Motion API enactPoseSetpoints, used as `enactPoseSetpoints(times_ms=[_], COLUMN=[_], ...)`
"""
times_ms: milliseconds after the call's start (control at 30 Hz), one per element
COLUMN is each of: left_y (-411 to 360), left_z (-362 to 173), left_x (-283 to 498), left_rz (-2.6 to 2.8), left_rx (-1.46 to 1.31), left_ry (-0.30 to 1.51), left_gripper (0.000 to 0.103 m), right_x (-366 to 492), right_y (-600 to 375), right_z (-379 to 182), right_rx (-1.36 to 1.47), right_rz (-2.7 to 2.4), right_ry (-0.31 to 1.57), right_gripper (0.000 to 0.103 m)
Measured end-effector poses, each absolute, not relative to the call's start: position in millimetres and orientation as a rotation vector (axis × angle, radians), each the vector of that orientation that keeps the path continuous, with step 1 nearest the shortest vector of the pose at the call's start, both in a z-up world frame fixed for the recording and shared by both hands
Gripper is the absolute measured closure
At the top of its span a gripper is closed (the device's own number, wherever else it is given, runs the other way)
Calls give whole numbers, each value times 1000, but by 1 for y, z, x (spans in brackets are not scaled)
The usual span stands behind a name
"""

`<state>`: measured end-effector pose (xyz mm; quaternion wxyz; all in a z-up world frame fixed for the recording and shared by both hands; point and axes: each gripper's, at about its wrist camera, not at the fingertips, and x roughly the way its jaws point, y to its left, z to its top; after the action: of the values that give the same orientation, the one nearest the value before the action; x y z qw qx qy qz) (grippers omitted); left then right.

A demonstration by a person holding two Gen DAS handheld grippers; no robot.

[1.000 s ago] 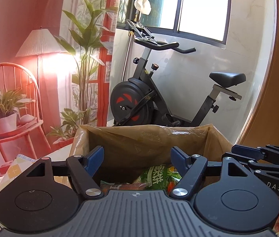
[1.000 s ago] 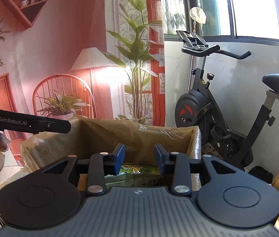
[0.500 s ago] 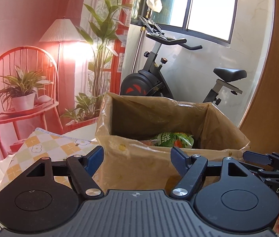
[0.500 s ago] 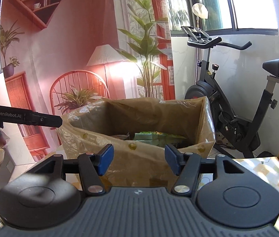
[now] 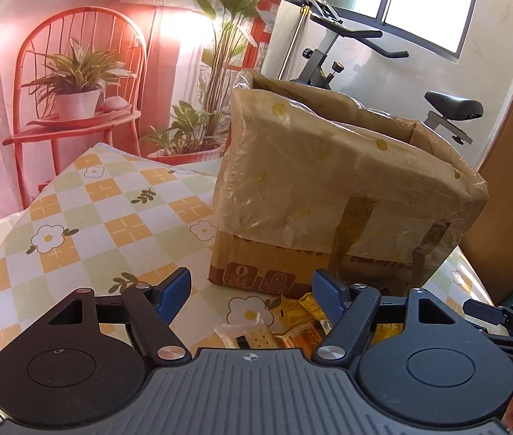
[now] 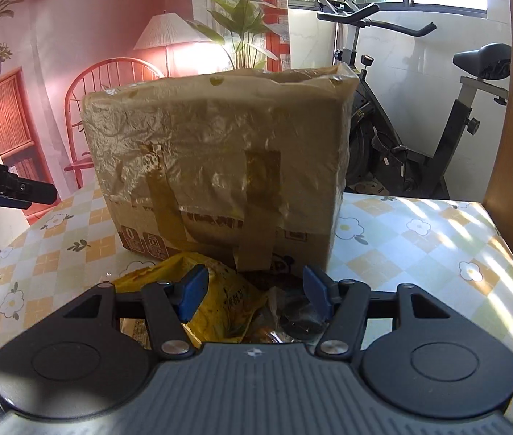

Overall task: Organize snacks
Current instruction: 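Grasp the green packet with the right tool while the left tool grasps the white cracker packet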

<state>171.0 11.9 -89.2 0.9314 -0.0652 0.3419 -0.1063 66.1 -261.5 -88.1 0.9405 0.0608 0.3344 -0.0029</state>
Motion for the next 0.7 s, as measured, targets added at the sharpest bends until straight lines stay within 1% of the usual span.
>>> enactPoseSetpoints(times_ms=[233,400,700], left_y=[10,10,4], left_z=[-108,-120,-130], left_x=[164,164,168], left_rz=[-205,-193,-186], left_rx=[-122,-114,-107], left_ry=[732,763,797], left_gripper=[28,29,29], right_x=[50,58,82], right_y=[-269,-263,-252], right_z=[-127,-158,-173], right_rx=[122,129,119], right_rz=[-56,-50,-15], right_ry=[783,869,896], right_gripper=[42,43,43])
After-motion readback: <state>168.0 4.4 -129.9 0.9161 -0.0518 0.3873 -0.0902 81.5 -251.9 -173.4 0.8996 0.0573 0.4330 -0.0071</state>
